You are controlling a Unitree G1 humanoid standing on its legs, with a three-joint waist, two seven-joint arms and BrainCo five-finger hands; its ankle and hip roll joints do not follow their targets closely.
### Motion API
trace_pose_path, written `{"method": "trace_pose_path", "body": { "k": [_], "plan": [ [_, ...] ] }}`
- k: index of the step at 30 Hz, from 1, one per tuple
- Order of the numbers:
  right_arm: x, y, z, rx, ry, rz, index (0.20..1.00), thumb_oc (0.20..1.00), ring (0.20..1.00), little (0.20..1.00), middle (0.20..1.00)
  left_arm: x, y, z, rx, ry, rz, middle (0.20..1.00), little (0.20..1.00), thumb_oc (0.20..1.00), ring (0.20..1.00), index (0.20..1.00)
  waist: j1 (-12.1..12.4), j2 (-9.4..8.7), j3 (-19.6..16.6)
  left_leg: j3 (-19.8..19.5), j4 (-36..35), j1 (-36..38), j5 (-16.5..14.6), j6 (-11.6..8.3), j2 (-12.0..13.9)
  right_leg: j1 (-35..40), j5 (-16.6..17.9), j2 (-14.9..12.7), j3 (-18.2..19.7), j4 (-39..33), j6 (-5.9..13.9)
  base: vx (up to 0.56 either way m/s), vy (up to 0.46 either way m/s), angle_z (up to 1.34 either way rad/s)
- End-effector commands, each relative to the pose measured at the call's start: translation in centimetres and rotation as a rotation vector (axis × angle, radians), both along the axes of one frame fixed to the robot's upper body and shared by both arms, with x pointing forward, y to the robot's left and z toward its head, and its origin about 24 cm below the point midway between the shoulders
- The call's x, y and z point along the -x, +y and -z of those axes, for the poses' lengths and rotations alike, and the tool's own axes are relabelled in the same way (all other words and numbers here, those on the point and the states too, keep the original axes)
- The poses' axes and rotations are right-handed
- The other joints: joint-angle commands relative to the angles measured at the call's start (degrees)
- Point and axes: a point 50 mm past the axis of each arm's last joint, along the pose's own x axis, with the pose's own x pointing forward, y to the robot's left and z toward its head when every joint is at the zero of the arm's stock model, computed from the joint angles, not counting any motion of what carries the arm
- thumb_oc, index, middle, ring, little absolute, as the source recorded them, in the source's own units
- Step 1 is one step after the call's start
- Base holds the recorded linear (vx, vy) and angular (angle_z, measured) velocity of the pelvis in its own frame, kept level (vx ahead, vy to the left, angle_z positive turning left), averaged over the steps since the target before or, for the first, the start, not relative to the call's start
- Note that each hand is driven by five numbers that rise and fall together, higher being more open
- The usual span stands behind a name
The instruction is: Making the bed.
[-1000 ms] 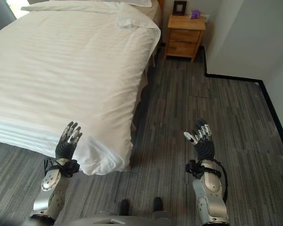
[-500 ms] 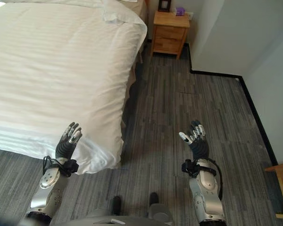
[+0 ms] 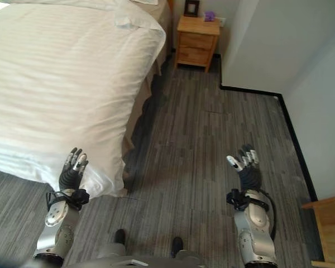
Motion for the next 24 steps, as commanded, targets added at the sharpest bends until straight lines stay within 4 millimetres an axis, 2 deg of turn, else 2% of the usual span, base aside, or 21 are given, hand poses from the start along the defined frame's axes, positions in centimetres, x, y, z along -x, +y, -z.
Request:
{"method": "trace_pose_path", "body": {
  "k": [1,2,4,7,9,10,14,18,24],
  "plan": [
    [-1.0,0.1,-2.7,0.085,-0.120,-0.040,1.000,1.000,1.000,1.000,1.000,-2.0,0.5,-3.9,-0.070,-0.176,0.048,1.000,1.000,1.000,1.000,1.000,-1.0,-2.48,-1.7,1.5,3.2,-1.4,-7.8,1.31,-7.0,-1.3,0.0,-3.3,-0.3,3.8,3.62,-0.02,-0.018,0.32],
    [-1.3,0.6,-2.8,0.074,-0.128,-0.060,1.000,1.000,1.000,1.000,1.000,-2.4,0.0,-4.1,-0.059,-0.186,0.070,1.000,1.000,1.000,1.000,1.000,-1.2,-2.20,-2.3,3.8,2.8,-0.9,-8.4,1.86,-7.5,-1.2,-0.2,-3.2,-0.7,4.0,3.51,-0.02,-0.007,0.35],
    [-2.0,1.6,-3.4,0.084,-0.150,-0.108,1.000,1.000,1.000,1.000,1.000,-2.9,-0.8,-4.4,-0.054,-0.198,0.107,1.000,1.000,1.000,1.000,1.000,-1.2,-1.43,-3.3,4.7,1.6,-0.1,-8.2,2.44,-8.5,-1.4,-0.3,-2.6,-0.7,4.1,3.19,0.01,0.009,0.20],
    [-3.0,3.7,-3.5,0.058,-0.171,-0.186,1.000,1.000,1.000,1.000,1.000,-3.7,-1.3,-4.9,-0.087,-0.211,0.134,1.000,1.000,1.000,1.000,1.000,-1.6,-0.16,-4.8,3.1,-2.3,2.1,-7.5,3.08,-9.3,-1.5,-0.5,-1.7,-0.4,4.1,3.08,0.05,0.067,0.25],
    [-3.7,6.4,-3.1,-0.018,-0.164,-0.281,1.000,1.000,1.000,1.000,1.000,-4.0,-1.2,-5.4,-0.107,-0.219,0.121,1.000,1.000,1.000,1.000,1.000,-1.6,0.19,-5.0,2.1,-3.3,2.9,-7.5,3.58,-9.8,-1.4,-0.7,-1.8,0.0,4.2,3.17,0.05,0.097,0.14],
    [-3.6,7.0,-3.0,-0.027,-0.163,-0.317,1.000,1.000,1.000,1.000,1.000,-3.9,-1.0,-5.4,-0.114,-0.218,0.120,1.000,1.000,1.000,1.000,1.000,-1.6,0.13,-4.9,2.1,-3.3,3.1,-7.6,3.74,-9.9,-1.3,-0.8,-1.9,0.3,4.4,3.16,0.05,0.069,0.04],
    [-3.2,7.4,-2.7,0.003,-0.135,-0.362,1.000,1.000,1.000,1.000,1.000,-3.5,-0.7,-4.7,-0.118,-0.188,0.106,1.000,1.000,1.000,1.000,1.000,-1.2,-0.20,-4.5,2.0,-3.5,3.4,-7.9,4.13,-10.2,-1.1,-0.9,-2.3,0.8,4.6,3.15,0.05,0.054,0.02],
    [-2.8,5.9,-2.3,0.046,-0.106,-0.305,1.000,1.000,1.000,1.000,1.000,-2.3,0.0,-3.3,-0.107,-0.130,0.082,1.000,1.000,1.000,1.000,1.000,-0.9,-0.47,-4.2,2.3,-5.7,3.9,-7.4,4.31,-10.3,-1.3,-0.2,-2.3,1.4,3.5,3.79,0.04,0.046,-0.10],
    [-2.5,5.3,-2.0,0.040,-0.097,-0.266,1.000,1.000,1.000,1.000,1.000,-1.6,0.4,-3.0,-0.126,-0.113,0.080,1.000,1.000,1.000,1.000,1.000,-0.8,-0.77,-3.7,3.0,-6.1,4.0,-7.7,4.63,-10.4,-1.8,0.8,-2.2,2.6,2.7,4.22,0.01,0.034,-0.07]
  ]
}}
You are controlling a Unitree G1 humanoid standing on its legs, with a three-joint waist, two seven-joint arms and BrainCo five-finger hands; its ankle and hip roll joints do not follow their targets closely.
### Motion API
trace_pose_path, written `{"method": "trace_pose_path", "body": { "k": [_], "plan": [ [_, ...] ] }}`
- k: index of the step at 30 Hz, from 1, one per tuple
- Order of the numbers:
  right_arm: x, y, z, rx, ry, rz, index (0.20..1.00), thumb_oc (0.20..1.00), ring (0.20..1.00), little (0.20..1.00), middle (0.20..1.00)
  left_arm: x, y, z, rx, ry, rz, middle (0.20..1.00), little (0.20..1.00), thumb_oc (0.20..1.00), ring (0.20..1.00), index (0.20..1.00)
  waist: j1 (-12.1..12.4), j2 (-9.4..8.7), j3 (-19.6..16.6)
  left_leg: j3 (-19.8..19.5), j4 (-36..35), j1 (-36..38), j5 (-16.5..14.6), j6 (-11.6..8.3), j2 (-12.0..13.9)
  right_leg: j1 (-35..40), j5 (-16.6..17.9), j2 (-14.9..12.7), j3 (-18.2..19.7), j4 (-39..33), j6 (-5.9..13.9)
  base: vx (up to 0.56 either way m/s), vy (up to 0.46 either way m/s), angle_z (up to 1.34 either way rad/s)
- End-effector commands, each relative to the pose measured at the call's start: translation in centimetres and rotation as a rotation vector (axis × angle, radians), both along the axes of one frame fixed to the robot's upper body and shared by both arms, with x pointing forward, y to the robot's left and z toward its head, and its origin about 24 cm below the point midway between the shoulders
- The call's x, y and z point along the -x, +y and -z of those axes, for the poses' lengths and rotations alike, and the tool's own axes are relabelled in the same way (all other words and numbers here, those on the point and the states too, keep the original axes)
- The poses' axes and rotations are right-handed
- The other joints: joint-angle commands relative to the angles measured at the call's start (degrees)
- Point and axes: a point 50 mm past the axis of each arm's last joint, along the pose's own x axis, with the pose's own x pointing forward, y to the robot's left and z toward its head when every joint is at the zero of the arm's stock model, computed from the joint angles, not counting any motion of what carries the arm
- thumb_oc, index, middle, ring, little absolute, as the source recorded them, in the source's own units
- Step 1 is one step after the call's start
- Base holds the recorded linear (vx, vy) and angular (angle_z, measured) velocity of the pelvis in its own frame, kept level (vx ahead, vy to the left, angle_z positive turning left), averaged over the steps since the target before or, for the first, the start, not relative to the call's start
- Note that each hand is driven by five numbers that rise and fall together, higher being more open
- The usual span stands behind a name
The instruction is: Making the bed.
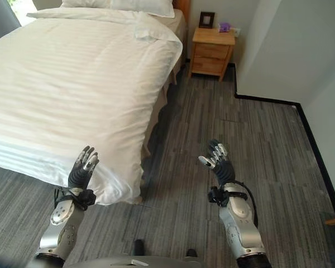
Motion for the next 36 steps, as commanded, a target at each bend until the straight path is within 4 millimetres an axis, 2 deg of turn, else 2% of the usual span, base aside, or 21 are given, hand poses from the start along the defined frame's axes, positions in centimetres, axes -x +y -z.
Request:
{"method": "trace_pose_path", "body": {
  "k": [1,6,8,9,10,13,14,17,21,22,23,25,26,27,28,29,30,33,34,35,36],
  "plan": [
    [-0.6,-0.4,-2.3,0.024,-0.123,0.027,1.000,1.000,1.000,1.000,1.000,-1.3,1.3,-2.6,-0.094,-0.123,-0.001,1.000,1.000,1.000,1.000,1.000,0.9,-1.56,0.1,-3.1,0.8,0.4,-2.0,0.71,-2.6,-1.7,-1.6,3.0,-0.6,2.0,-0.54,0.02,0.063,-0.13],
    [-0.9,-0.1,-2.7,0.031,-0.142,0.016,1.000,1.000,1.000,1.000,1.000,-1.4,2.0,-3.3,-0.099,-0.151,-0.040,1.000,1.000,1.000,1.000,1.000,1.2,-1.46,1.2,-2.5,2.7,0.0,-3.6,1.46,-2.8,-3.5,-2.9,2.1,-0.2,6.6,-0.02,-0.02,0.059,-0.16],
    [-1.5,0.3,-3.9,0.044,-0.200,0.005,1.000,1.000,1.000,1.000,1.000,-1.7,2.8,-4.0,-0.121,-0.173,-0.075,1.000,1.000,1.000,1.000,1.000,1.3,-0.61,4.0,-1.7,5.1,-1.1,-5.0,3.04,-2.3,-10.8,-1.8,2.1,-0.1,20.6,1.60,-0.10,0.103,-0.20],
    [-1.6,0.3,-4.0,0.044,-0.201,0.005,1.000,1.000,1.000,1.000,1.000,-1.7,2.8,-4.0,-0.121,-0.174,-0.076,1.000,1.000,1.000,1.000,1.000,1.4,-0.75,3.9,-1.5,5.3,-1.3,-5.1,3.10,-2.5,-11.3,-2.2,1.9,0.2,21.4,1.67,-0.01,0.094,-0.41],
    [-1.9,0.5,-4.3,0.044,-0.215,0.004,1.000,1.000,1.000,1.000,1.000,-1.8,3.1,-4.0,-0.122,-0.170,-0.090,1.000,1.000,1.000,1.000,1.000,1.0,-0.26,5.2,-1.4,5.4,-0.4,-5.6,3.37,-2.1,-15.2,0.6,1.8,0.3,27.3,2.68,0.11,0.067,-0.57],
    [-2.1,1.1,-4.7,0.020,-0.231,-0.001,1.000,1.000,1.000,1.000,1.000,-1.9,3.7,-4.0,-0.110,-0.168,-0.126,1.000,1.000,1.000,1.000,1.000,0.5,-0.07,5.7,-0.2,4.2,3.0,-6.9,2.90,-1.5,-19.4,2.3,0.0,-2.3,24.9,2.39,0.23,-0.001,-0.63],
    [-2.2,1.1,-4.8,0.029,-0.234,-0.007,1.000,1.000,1.000,1.000,1.000,-1.9,4.0,-4.4,-0.101,-0.192,-0.149,1.000,1.000,1.000,1.000,1.000,-0.4,-0.06,5.8,0.1,3.1,5.6,-7.8,2.05,-1.0,-20.8,3.2,-0.9,-3.1,18.8,2.12,0.33,-0.091,-0.28],
    [-2.1,0.9,-5.0,0.068,-0.245,-0.007,1.000,1.000,1.000,1.000,1.000,-2.1,4.6,-4.7,-0.112,-0.203,-0.183,1.000,1.000,1.000,1.000,1.000,-2.7,-0.70,5.7,-1.2,1.1,9.8,-9.3,0.60,-0.3,-21.5,6.1,0.9,-0.8,10.7,2.50,0.40,-0.120,0.20],
    [-2.5,1.1,-5.8,0.059,-0.280,-0.016,1.000,1.000,1.000,1.000,1.000,-3.2,4.1,-5.7,-0.100,-0.250,-0.186,1.000,1.000,1.000,1.000,1.000,-4.2,-0.94,4.7,-2.4,2.2,11.3,-10.9,-0.41,1.4,-22.0,5.0,3.0,1.1,12.5,1.53,0.25,-0.134,0.09],
    [-2.6,1.2,-5.9,0.064,-0.285,-0.020,1.000,1.000,1.000,1.000,1.000,-3.4,3.9,-5.9,-0.090,-0.261,-0.183,1.000,1.000,1.000,1.000,1.000,-4.5,-0.89,4.4,-2.4,3.9,11.3,-10.9,-0.64,2.2,-21.6,4.1,3.5,1.0,13.1,0.91,0.44,-0.302,0.42],
    [-3.3,1.3,-6.7,0.063,-0.319,-0.024,1.000,1.000,1.000,1.000,1.000,-3.8,3.8,-6.0,-0.048,-0.271,-0.203,1.000,1.000,1.000,1.000,1.000,-4.6,-0.15,4.4,-3.0,14.3,8.4,-8.2,-1.86,4.3,-19.6,2.3,5.1,0.0,13.7,-1.24,0.35,-0.285,0.36],
    [-3.5,1.4,-6.8,0.058,-0.318,-0.026,1.000,1.000,1.000,1.000,1.000,-3.8,3.7,-6.0,-0.032,-0.274,-0.203,1.000,1.000,1.000,1.000,1.000,-4.6,-0.56,4.4,-3.0,19.0,5.9,-6.9,-1.76,4.2,-18.6,1.9,5.1,-0.3,13.2,-1.88,0.21,-0.239,0.14],
    [-3.7,1.4,-7.3,0.046,-0.346,-0.034,1.000,1.000,1.000,1.000,1.000,-3.9,3.6,-6.1,-0.014,-0.280,-0.207,1.000,1.000,1.000,1.000,1.000,-4.0,-0.87,4.9,-3.1,29.8,2.8,-2.4,-2.18,5.6,-16.2,0.8,6.2,-0.8,12.7,-3.68,0.27,-0.428,-0.16],
    [-3.6,0.9,-7.6,0.066,-0.349,-0.018,1.000,1.000,1.000,1.000,1.000,-3.8,3.6,-6.2,-0.017,-0.281,-0.193,1.000,1.000,1.000,1.000,1.000,-2.9,-2.26,6.5,-3.1,43.3,-4.4,-0.8,-1.27,5.2,-12.7,-1.3,6.4,-1.3,12.1,-5.95,0.35,-0.501,-0.04],
    [-3.6,0.8,-7.5,0.079,-0.344,-0.014,1.000,1.000,1.000,1.000,1.000,-3.7,3.5,-6.0,-0.012,-0.271,-0.193,1.000,1.000,1.000,1.000,1.000,-2.1,-2.71,7.0,-3.8,44.9,-6.4,-0.5,-0.80,3.9,-11.4,-2.3,6.5,-0.9,11.8,-6.44,0.20,-0.318,-0.01],
    [-3.6,0.8,-7.5,0.079,-0.344,-0.013,1.000,1.000,1.000,1.000,1.000,-3.7,3.5,-6.0,-0.012,-0.271,-0.192,1.000,1.000,1.000,1.000,1.000,-2.2,-2.60,7.1,-4.0,45.2,-6.6,-0.7,-0.81,3.9,-11.4,-2.5,6.5,-1.1,11.8,-6.44,0.27,-0.167,-0.04],
    [-3.6,0.3,-7.2,0.106,-0.324,0.019,1.000,1.000,1.000,1.000,1.000,-4.0,2.9,-5.1,0.010,-0.228,-0.194,1.000,1.000,1.000,1.000,1.000,-0.7,-2.83,8.0,-5.1,45.1,-13.2,-2.5,-0.10,0.7,-8.1,-3.4,6.2,0.2,11.2,-6.44,0.30,-0.121,-0.01],
    [-3.4,0.0,-7.2,0.087,-0.323,0.035,1.000,1.000,1.000,1.000,1.000,-4.0,2.5,-4.6,0.028,-0.209,-0.185,1.000,1.000,1.000,1.000,1.000,0.6,-3.22,7.9,-4.6,40.0,-17.4,-3.0,-0.22,-0.8,-5.1,-3.6,5.8,1.1,9.7,-6.04,0.33,-0.075,0.08],
    [-3.2,-0.4,-7.1,0.097,-0.327,0.051,1.000,1.000,1.000,1.000,1.000,-4.0,2.2,-4.3,0.011,-0.195,-0.161,1.000,1.000,1.000,1.000,1.000,1.9,-2.88,7.1,-4.8,32.2,-19.0,-1.9,-0.30,-1.9,-3.3,-4.0,6.4,1.9,8.2,-5.66,0.26,-0.005,-0.33],
    [-3.1,-0.4,-7.1,0.097,-0.326,0.052,1.000,1.000,1.000,1.000,1.000,-3.9,2.1,-4.2,0.011,-0.194,-0.160,1.000,1.000,1.000,1.000,1.000,2.0,-3.06,7.2,-4.6,31.7,-18.6,-1.7,-0.26,-2.0,-3.0,-4.0,6.2,2.0,8.1,-5.62,0.39,0.007,-0.33],
    [-3.0,-0.5,-7.0,0.108,-0.328,0.058,1.000,1.000,1.000,1.000,1.000,-3.9,2.1,-4.0,-0.001,-0.185,-0.155,1.000,1.000,1.000,1.000,1.000,2.9,-2.71,6.8,-5.3,24.8,-19.0,-0.3,-0.31,-2.9,-1.9,-4.5,6.9,2.7,7.0,-5.45,0.43,0.039,-0.24]
  ]
}}
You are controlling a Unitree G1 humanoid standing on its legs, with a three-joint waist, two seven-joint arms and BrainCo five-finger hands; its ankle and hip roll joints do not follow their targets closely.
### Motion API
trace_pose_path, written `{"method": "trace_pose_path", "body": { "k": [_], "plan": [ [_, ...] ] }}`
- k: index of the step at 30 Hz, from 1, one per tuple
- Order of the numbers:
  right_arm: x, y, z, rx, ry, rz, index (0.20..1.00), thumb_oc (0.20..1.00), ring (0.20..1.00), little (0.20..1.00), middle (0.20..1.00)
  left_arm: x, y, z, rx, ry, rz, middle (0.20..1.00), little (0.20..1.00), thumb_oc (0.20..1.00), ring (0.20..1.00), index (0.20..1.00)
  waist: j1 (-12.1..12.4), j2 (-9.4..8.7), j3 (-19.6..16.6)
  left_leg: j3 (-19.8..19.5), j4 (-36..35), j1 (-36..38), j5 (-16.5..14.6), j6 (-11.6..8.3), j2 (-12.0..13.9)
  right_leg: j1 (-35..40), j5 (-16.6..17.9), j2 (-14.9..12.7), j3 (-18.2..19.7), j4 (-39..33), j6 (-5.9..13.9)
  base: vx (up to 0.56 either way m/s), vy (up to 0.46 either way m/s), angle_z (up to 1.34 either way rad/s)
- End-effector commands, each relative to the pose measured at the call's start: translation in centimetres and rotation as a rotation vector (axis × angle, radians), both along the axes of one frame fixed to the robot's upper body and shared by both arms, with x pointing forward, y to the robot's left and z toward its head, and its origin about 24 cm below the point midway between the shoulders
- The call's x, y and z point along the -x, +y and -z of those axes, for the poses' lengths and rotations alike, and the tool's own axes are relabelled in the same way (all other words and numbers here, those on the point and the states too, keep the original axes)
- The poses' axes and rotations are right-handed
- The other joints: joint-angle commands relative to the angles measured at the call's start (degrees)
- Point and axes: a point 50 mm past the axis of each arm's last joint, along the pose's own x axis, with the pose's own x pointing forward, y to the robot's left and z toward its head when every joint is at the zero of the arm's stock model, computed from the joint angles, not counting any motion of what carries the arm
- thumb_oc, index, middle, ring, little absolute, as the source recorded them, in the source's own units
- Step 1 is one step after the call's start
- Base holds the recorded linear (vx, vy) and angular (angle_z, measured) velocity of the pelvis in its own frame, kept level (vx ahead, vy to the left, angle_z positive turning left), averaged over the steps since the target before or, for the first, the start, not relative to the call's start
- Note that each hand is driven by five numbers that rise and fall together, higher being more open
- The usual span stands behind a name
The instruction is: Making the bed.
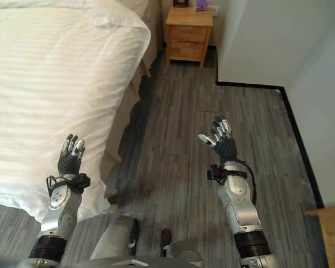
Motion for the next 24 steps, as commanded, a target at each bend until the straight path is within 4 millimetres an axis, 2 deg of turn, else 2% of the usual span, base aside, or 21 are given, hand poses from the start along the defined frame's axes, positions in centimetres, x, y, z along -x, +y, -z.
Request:
{"method": "trace_pose_path", "body": {
  "k": [1,2,4,6,7,8,9,10,11,12,13,14,15,16,17,18,19,20,21,22,24],
  "plan": [
    [0.3,-1.1,-2.5,0.054,-0.138,0.020,1.000,1.000,1.000,1.000,1.000,-1.2,-0.4,-2.2,-0.054,-0.110,0.053,1.000,1.000,1.000,1.000,1.000,2.8,1.49,-0.3,-3.8,-18.7,6.6,10.3,0.18,-0.7,2.3,4.5,-1.5,5.6,-3.2,4.40,0.58,0.058,-0.22],
    [0.3,-1.0,-2.4,0.067,-0.135,0.016,1.000,1.000,1.000,1.000,1.000,-1.2,-0.4,-2.2,-0.062,-0.111,0.051,1.000,1.000,1.000,1.000,1.000,3.5,2.08,-0.5,-5.5,-23.4,6.0,13.5,-0.84,-0.2,3.9,3.9,-0.5,6.5,-4.2,4.38,0.60,0.051,-0.39],
    [0.1,-0.7,-2.4,0.082,-0.133,-0.001,1.000,1.000,1.000,1.000,1.000,-1.2,-0.2,-2.2,-0.068,-0.112,0.043,1.000,1.000,1.000,1.000,1.000,4.0,2.19,-0.7,-5.6,-29.4,6.0,15.8,-2.20,0.2,6.7,3.1,-0.3,7.8,-5.3,4.54,0.46,0.035,-0.79],
    [-0.2,-0.1,-2.5,0.112,-0.132,-0.031,1.000,1.000,1.000,1.000,1.000,-1.0,0.3,-2.0,-0.068,-0.105,0.015,1.000,1.000,1.000,1.000,1.000,4.7,2.22,-1.1,-4.0,-31.6,6.2,17.6,-2.82,1.2,9.3,1.8,-0.6,9.2,-5.9,4.93,0.39,0.061,-0.76],
    [-0.2,0.0,-2.5,0.112,-0.132,-0.031,1.000,1.000,1.000,1.000,1.000,-1.0,0.3,-2.0,-0.068,-0.105,0.015,1.000,1.000,1.000,1.000,1.000,4.8,2.12,-1.0,-3.8,-31.7,6.4,17.6,-2.80,1.2,9.4,1.8,-0.7,9.3,-6.0,4.94,0.36,0.096,-0.44],
    [-0.3,0.3,-2.6,0.129,-0.134,-0.051,1.000,1.000,1.000,1.000,1.000,-0.7,0.8,-1.8,-0.074,-0.096,-0.007,1.000,1.000,1.000,1.000,1.000,4.9,2.05,-1.6,-1.2,-30.3,5.8,18.1,-2.77,2.3,11.3,0.9,-1.2,9.7,-6.2,5.38,0.47,0.159,-0.59],
    [-0.4,1.0,-2.5,0.141,-0.129,-0.076,1.000,1.000,1.000,1.000,1.000,-0.3,1.2,-1.7,-0.073,-0.090,-0.029,1.000,1.000,1.000,1.000,1.000,5.7,1.83,-3.1,2.3,-29.4,6.8,17.2,-1.48,2.9,12.5,-0.4,-2.9,10.0,-5.6,5.86,0.47,0.160,-0.70],
    [-0.4,1.0,-2.5,0.140,-0.129,-0.076,1.000,1.000,1.000,1.000,1.000,-0.3,1.2,-1.7,-0.074,-0.089,-0.030,1.000,1.000,1.000,1.000,1.000,5.8,1.71,-3.1,2.4,-29.2,6.8,17.1,-1.44,2.8,12.5,-0.5,-3.0,10.2,-5.6,5.90,0.61,0.221,-0.98],
    [-0.6,1.6,-2.3,0.160,-0.126,-0.090,1.000,1.000,1.000,1.000,1.000,-0.4,1.3,-1.7,-0.083,-0.085,-0.034,1.000,1.000,1.000,1.000,1.000,6.6,0.43,-4.7,3.3,-25.9,6.4,14.8,0.24,2.0,12.6,1.4,-5.9,9.5,-1.6,7.97,0.50,0.169,-0.78],
    [-0.7,2.0,-2.5,0.153,-0.133,-0.095,1.000,1.000,1.000,1.000,1.000,-0.5,1.4,-2.0,-0.094,-0.090,-0.034,1.000,1.000,1.000,1.000,1.000,7.2,-0.95,-4.9,4.2,-24.2,6.9,12.8,1.71,0.6,10.8,6.8,-7.9,9.3,5.6,10.20,0.49,0.171,-0.65],
    [-0.7,2.0,-2.5,0.153,-0.134,-0.095,1.000,1.000,1.000,1.000,1.000,-0.5,1.4,-2.0,-0.094,-0.091,-0.034,1.000,1.000,1.000,1.000,1.000,7.4,-0.85,-5.0,4.4,-24.1,6.6,12.8,1.71,0.8,10.5,6.9,-7.8,9.6,5.7,10.21,0.42,0.187,-0.34],
    [-0.8,2.6,-2.4,0.122,-0.130,-0.123,1.000,1.000,1.000,1.000,1.000,-0.7,1.5,-2.7,-0.120,-0.109,-0.023,1.000,1.000,1.000,1.000,1.000,7.3,-0.47,-4.4,4.2,-24.2,9.8,10.6,3.89,-0.8,4.0,17.9,-8.2,10.2,21.4,11.58,0.42,0.238,-0.32],
    [-0.8,3.1,-2.4,0.138,-0.133,-0.145,1.000,1.000,1.000,1.000,1.000,-0.8,1.4,-3.0,-0.125,-0.120,-0.020,1.000,1.000,1.000,1.000,1.000,6.3,0.42,-3.6,3.1,-24.8,12.7,9.1,5.19,-2.0,0.4,21.4,-7.8,10.5,28.9,11.30,0.42,0.236,-0.41],
    [-0.8,3.1,-2.4,0.139,-0.134,-0.145,1.000,1.000,1.000,1.000,1.000,-0.8,1.4,-3.0,-0.125,-0.120,-0.021,1.000,1.000,1.000,1.000,1.000,6.4,0.61,-3.7,3.1,-24.8,12.5,9.3,5.16,-1.7,0.2,21.6,-7.6,10.6,28.9,11.28,0.28,0.204,0.23],
    [-0.9,3.4,-2.6,0.160,-0.140,-0.153,1.000,1.000,1.000,1.000,1.000,-0.9,1.6,-3.3,-0.129,-0.130,-0.028,1.000,1.000,1.000,1.000,1.000,5.5,2.04,-2.8,2.0,-25.5,15.0,8.7,6.14,-1.6,-4.0,22.6,-7.2,10.2,35.1,10.60,0.25,0.181,0.80],
    [-1.1,3.6,-2.7,0.166,-0.147,-0.157,1.000,1.000,1.000,1.000,1.000,-1.1,1.6,-3.4,-0.143,-0.130,-0.030,1.000,1.000,1.000,1.000,1.000,4.4,3.19,-2.2,1.0,-26.0,16.8,7.8,6.95,-1.8,-7.6,20.6,-5.7,10.4,39.1,9.91,0.60,0.251,0.94],
    [-1.2,4.1,-2.2,0.156,-0.119,-0.178,1.000,1.000,1.000,1.000,1.000,-1.5,1.7,-3.8,-0.151,-0.136,-0.035,1.000,1.000,1.000,1.000,1.000,2.0,4.73,-1.1,-2.2,-28.0,22.5,6.7,7.70,-2.2,-15.6,14.2,-3.9,9.8,42.2,7.98,0.46,0.142,0.52],
    [-1.2,4.1,-2.3,0.156,-0.120,-0.178,1.000,1.000,1.000,1.000,1.000,-1.5,1.7,-3.8,-0.150,-0.137,-0.035,1.000,1.000,1.000,1.000,1.000,2.0,4.85,-1.1,-2.3,-28.1,22.4,6.8,7.66,-2.1,-15.7,14.3,-3.8,9.6,42.0,7.92,0.52,0.063,0.29],
    [-1.2,4.0,-2.1,0.141,-0.115,-0.180,1.000,1.000,1.000,1.000,1.000,-1.6,1.5,-3.8,-0.147,-0.139,-0.028,1.000,1.000,1.000,1.000,1.000,0.9,5.04,-1.3,-3.8,-28.6,24.1,6.1,7.46,-2.6,-17.0,11.6,-3.9,8.4,38.1,7.22,0.51,-0.004,1.12],
    [-1.2,3.4,-2.2,0.147,-0.114,-0.161,1.000,1.000,1.000,1.000,1.000,-1.6,1.2,-3.8,-0.157,-0.144,-0.016,1.000,1.000,1.000,1.000,1.000,-1.3,5.79,-0.4,-7.6,-29.6,28.0,5.2,7.24,-3.5,-22.4,11.3,-1.3,9.4,33.1,7.57,0.66,-0.020,1.29],
    [-1.2,3.1,-2.3,0.149,-0.114,-0.154,1.000,1.000,1.000,1.000,1.000,-1.7,1.2,-3.7,-0.163,-0.139,-0.016,1.000,1.000,1.000,1.000,1.000,-2.2,5.89,-0.2,-9.3,-29.6,29.1,4.3,6.89,-4.0,-23.2,12.1,-0.4,9.9,29.1,7.98,0.53,-0.066,1.23]
  ]
}}
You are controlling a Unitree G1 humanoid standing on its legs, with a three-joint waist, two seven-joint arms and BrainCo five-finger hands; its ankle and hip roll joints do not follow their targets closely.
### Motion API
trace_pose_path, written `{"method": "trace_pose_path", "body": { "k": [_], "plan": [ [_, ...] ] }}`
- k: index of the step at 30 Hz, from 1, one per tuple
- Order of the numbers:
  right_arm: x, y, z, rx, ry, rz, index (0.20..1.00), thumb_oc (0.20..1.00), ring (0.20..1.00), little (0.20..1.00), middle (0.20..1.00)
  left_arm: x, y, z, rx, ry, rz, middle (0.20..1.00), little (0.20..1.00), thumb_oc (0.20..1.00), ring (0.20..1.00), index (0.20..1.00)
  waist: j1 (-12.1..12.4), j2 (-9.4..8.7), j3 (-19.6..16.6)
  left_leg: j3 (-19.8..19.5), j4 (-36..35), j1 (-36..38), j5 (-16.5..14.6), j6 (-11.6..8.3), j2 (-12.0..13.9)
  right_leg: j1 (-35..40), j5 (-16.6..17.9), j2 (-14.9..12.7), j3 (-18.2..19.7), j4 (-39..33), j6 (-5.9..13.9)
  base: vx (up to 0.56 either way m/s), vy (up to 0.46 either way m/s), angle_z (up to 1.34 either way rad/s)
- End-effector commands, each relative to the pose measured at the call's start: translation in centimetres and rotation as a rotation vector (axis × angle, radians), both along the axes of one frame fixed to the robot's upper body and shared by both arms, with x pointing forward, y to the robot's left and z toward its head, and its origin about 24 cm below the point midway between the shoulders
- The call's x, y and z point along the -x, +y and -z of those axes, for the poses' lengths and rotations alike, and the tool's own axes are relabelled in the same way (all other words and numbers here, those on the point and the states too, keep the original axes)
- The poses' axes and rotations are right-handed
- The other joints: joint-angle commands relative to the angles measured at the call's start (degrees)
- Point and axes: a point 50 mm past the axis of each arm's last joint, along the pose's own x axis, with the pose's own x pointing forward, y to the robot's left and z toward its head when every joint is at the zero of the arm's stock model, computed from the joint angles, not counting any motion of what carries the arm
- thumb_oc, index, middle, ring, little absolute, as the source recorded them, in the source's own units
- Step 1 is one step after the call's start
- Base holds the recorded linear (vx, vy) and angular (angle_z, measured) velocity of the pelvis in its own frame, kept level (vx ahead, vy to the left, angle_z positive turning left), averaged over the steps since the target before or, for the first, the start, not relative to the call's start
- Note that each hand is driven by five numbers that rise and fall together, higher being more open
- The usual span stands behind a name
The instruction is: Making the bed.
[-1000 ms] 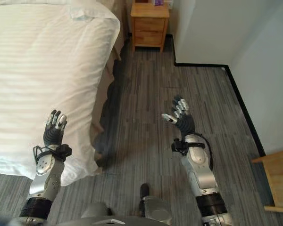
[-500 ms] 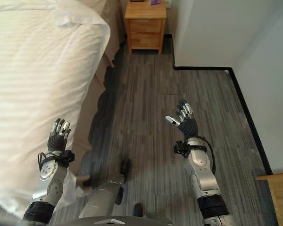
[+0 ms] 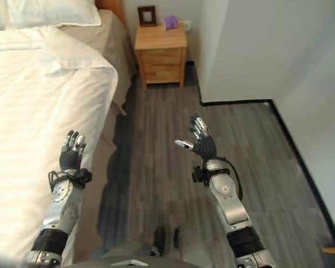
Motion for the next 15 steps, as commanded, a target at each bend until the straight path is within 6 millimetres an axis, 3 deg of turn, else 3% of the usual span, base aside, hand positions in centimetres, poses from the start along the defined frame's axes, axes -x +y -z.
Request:
{"method": "trace_pose_path", "body": {
  "k": [1,2,3,4,5,6,9,10,11,12,13,14,15],
  "plan": [
    [-0.6,-0.7,-1.9,-0.026,-0.099,0.023,1.000,1.000,1.000,1.000,1.000,0.3,1.6,-1.7,-0.120,-0.065,-0.012,1.000,1.000,1.000,1.000,1.000,-3.0,-2.27,-1.1,-1.2,-3.7,2.2,5.3,-4.80,0.7,7.9,16.3,1.9,4.5,-27.5,2.44,0.45,-0.093,1.42],
    [-0.6,-0.8,-1.9,-0.026,-0.097,0.024,1.000,1.000,1.000,1.000,1.000,0.3,1.6,-1.7,-0.120,-0.064,-0.012,1.000,1.000,1.000,1.000,1.000,-3.3,-1.81,-0.9,-1.6,-3.8,2.8,5.1,-4.78,1.2,9.0,16.5,2.1,4.0,-28.6,2.40,0.68,-0.145,1.63],
    [-0.3,-0.7,-1.9,-0.031,-0.095,0.011,1.000,1.000,1.000,1.000,1.000,0.2,1.5,-1.5,-0.111,-0.057,-0.004,1.000,1.000,1.000,1.000,1.000,-4.2,-1.97,-1.3,-3.7,-4.4,5.3,3.8,-5.21,1.3,10.0,17.4,2.1,5.3,-35.3,3.37,0.60,-0.137,1.10],
    [0.3,-0.7,-1.7,-0.031,-0.083,-0.009,1.000,1.000,1.000,1.000,1.000,0.7,1.3,-1.0,-0.102,-0.047,0.012,1.000,1.000,1.000,1.000,1.000,-4.7,-2.57,-2.5,-4.8,-4.9,7.9,2.9,-5.96,1.5,9.4,20.3,-0.3,3.8,-40.8,4.99,0.61,-0.137,1.12],
    [0.3,-0.7,-1.6,-0.031,-0.081,-0.009,1.000,1.000,1.000,1.000,1.000,0.7,1.3,-1.0,-0.101,-0.045,0.012,1.000,1.000,1.000,1.000,1.000,-4.8,-2.05,-2.5,-4.9,-5.0,8.4,2.5,-5.88,2.1,9.9,20.0,0.1,3.4,-41.0,4.93,0.66,-0.180,1.23],
    [0.7,-0.9,-1.2,-0.017,-0.066,-0.021,1.000,1.000,1.000,1.000,1.000,1.4,1.0,-0.3,-0.106,-0.021,0.035,1.000,1.000,1.000,1.000,1.000,-4.8,-2.08,-3.6,-4.9,-3.5,9.4,2.9,-7.03,2.7,10.4,21.1,-2.3,0.1,-40.2,4.69,0.36,-0.085,0.96],
    [0.9,-0.8,-0.8,-0.005,-0.051,-0.034,1.000,1.000,1.000,1.000,1.000,1.7,0.5,0.2,-0.095,-0.007,0.060,1.000,1.000,1.000,1.000,1.000,-5.3,-0.78,-4.4,-3.8,0.9,9.5,3.8,-8.33,5.2,11.4,20.0,-1.0,0.3,-38.2,3.47,0.49,-0.150,0.20],
    [1.0,-1.1,-1.1,-0.021,-0.058,-0.032,1.000,1.000,1.000,1.000,1.000,1.3,-0.3,0.0,-0.065,-0.023,0.090,1.000,1.000,1.000,1.000,1.000,-5.7,-0.75,-4.6,1.9,15.5,3.9,11.0,-12.71,6.2,15.4,19.2,-2.0,-2.7,-39.9,2.24,0.62,-0.279,0.01],
    [1.1,-1.3,-1.2,-0.036,-0.061,-0.035,1.000,1.000,1.000,1.000,1.000,1.4,-0.6,-0.1,-0.041,-0.036,0.110,1.000,1.000,1.000,1.000,1.000,-5.4,-0.95,-4.2,5.2,25.0,0.0,13.3,-13.90,7.1,18.8,17.9,-2.0,-3.5,-40.8,1.14,0.61,-0.350,0.13],
    [1.2,-1.5,-1.4,-0.044,-0.070,-0.031,1.000,1.000,1.000,1.000,1.000,1.5,-0.6,-0.2,-0.036,-0.041,0.119,1.000,1.000,1.000,1.000,1.000,-4.9,-2.33,-3.8,8.5,30.0,-3.8,15.3,-14.16,7.4,21.6,16.8,-2.9,-4.1,-41.9,0.28,0.35,-0.224,0.39],
    [1.2,-1.5,-1.3,-0.045,-0.069,-0.031,1.000,1.000,1.000,1.000,1.000,1.5,-0.6,-0.2,-0.037,-0.041,0.120,1.000,1.000,1.000,1.000,1.000,-4.9,-2.13,-3.8,8.5,30.8,-4.2,14.9,-14.17,7.6,21.6,16.9,-2.7,-4.2,-42.0,0.27,0.25,-0.219,0.53],
    [1.3,-1.8,-1.3,-0.038,-0.070,-0.017,1.000,1.000,1.000,1.000,1.000,1.6,-0.6,-0.2,-0.036,-0.039,0.126,1.000,1.000,1.000,1.000,1.000,-4.4,-2.88,-3.1,12.8,34.6,-7.5,14.9,-13.63,9.4,23.9,15.7,-3.2,-5.2,-42.5,-0.71,0.37,-0.269,0.33],
    [1.0,-2.2,-1.2,-0.009,-0.058,0.023,1.000,1.000,1.000,1.000,1.000,1.5,-0.9,0.0,-0.010,-0.031,0.133,1.000,1.000,1.000,1.000,1.000,-2.5,-4.37,-2.3,18.0,36.4,-14.9,14.4,-13.24,11.2,27.9,14.0,-4.3,-6.1,-43.7,-1.47,0.54,-0.292,0.14]
  ]
}}
